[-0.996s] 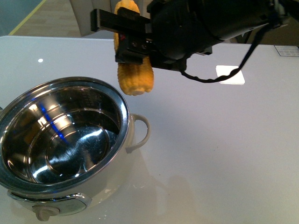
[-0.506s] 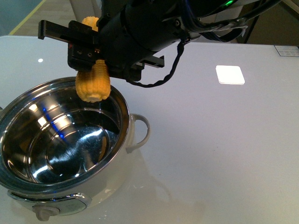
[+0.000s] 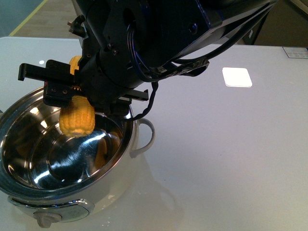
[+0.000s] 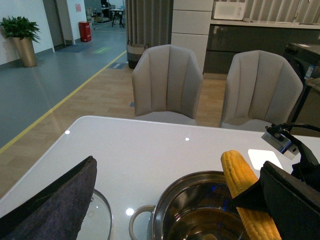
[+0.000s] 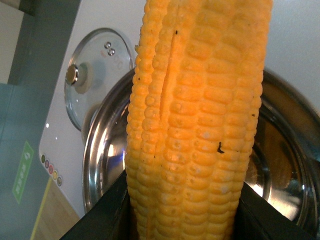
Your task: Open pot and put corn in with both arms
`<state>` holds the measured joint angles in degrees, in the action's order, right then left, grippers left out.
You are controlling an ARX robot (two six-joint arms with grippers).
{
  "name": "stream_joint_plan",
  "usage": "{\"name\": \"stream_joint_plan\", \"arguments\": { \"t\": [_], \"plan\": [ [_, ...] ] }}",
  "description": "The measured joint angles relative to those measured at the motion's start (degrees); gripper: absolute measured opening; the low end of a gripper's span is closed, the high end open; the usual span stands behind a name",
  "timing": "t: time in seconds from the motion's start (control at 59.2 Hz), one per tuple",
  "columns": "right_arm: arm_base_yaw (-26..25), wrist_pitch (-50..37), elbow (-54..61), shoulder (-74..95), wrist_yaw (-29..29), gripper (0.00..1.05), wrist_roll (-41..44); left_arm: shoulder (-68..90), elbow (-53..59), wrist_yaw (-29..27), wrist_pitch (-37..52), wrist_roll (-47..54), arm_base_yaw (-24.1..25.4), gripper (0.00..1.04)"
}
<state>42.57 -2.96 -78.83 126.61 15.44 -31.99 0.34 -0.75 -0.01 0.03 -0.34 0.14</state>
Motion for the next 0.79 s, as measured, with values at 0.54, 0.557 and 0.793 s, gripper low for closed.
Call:
{"name": "stream_joint_plan", "arguments": {
  "t": [0.54,0.557,0.793],
  "plan": [
    [-2.6,-2.9,6.5,-4.1,0.0,0.96,-0.6,0.0,0.0,0.0,0.0,0.0,0.0,0.98],
    [-2.8,-3.1,6.8,-4.6,0.0,0.96,-0.7,0.0,0.0,0.0,0.0,0.0,0.0,0.98],
    [-11.5,-8.6,17.3,-19.1,0.6,0.96,-2.8,0.0,0.0,0.0,0.0,0.0,0.0,0.98]
  ]
}}
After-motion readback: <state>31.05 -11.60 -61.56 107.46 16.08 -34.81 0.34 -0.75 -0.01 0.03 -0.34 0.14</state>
